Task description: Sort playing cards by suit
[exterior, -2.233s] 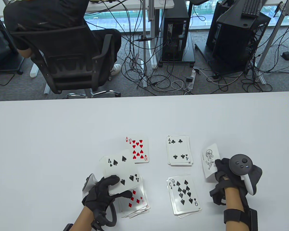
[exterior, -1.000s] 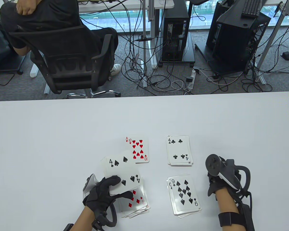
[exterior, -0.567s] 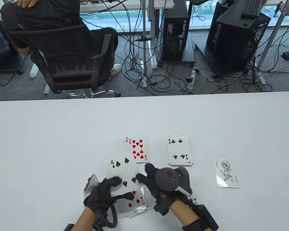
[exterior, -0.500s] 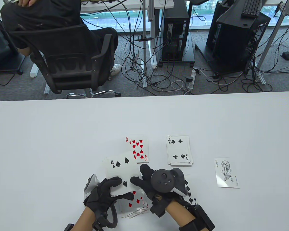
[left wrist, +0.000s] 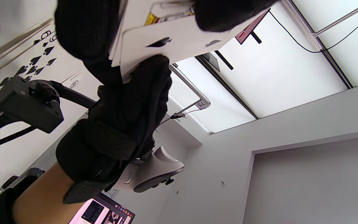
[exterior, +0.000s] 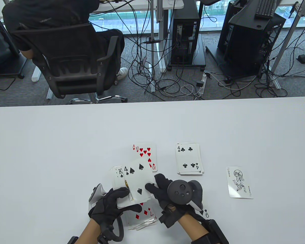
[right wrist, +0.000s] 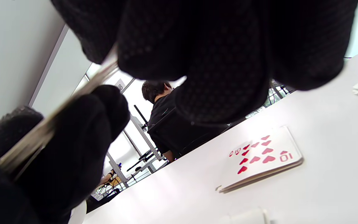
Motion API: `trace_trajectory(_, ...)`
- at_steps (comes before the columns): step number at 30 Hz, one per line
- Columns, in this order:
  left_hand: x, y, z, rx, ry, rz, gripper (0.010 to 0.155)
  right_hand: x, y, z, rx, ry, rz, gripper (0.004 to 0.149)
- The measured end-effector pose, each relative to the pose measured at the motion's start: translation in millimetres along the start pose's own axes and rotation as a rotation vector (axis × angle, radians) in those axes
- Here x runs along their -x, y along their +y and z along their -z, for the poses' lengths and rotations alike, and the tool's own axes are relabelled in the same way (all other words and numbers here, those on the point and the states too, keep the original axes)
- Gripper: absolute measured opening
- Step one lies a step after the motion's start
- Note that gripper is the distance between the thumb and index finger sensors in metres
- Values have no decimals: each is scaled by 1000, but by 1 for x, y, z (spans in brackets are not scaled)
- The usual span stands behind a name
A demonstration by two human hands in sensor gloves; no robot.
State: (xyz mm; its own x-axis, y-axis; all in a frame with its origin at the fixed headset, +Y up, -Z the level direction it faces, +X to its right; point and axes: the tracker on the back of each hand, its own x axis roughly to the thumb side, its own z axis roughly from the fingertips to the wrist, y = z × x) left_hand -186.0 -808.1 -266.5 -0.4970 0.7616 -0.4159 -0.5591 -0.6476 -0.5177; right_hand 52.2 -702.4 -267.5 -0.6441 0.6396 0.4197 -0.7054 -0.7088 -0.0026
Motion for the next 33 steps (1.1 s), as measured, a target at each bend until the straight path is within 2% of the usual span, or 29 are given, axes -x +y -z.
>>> trace_trajectory(4, 0, -1, 0, 3, -6, -13, 51, 11, -16, -5, 24, 41, 30, 45)
trace_trajectory(11, 0, 0, 0, -13, -17, -24, 51, 42, -52, -24, 39, 55, 256, 43)
trace_trajectory(14, -1, 0, 0, -22, -21, -27, 51, 57, -67, -36, 49, 156, 182, 42)
trace_trajectory(16, -1, -1, 0, -24, -24, -28, 51, 70, -73, -46, -57, 291, 79, 42)
trace_trajectory(22, 0, 0, -1, -29, -16, -30, 51, 94, -69, -68, -242, 520, -100, 44)
trace_trajectory(26, -1, 0, -1, -32, -17, -31, 51, 101, -54, -75, -370, 551, -287, 46)
trace_trajectory(33, -1, 0, -2, -37, -15, -31, 51, 105, -36, -78, -459, 583, -465, 49)
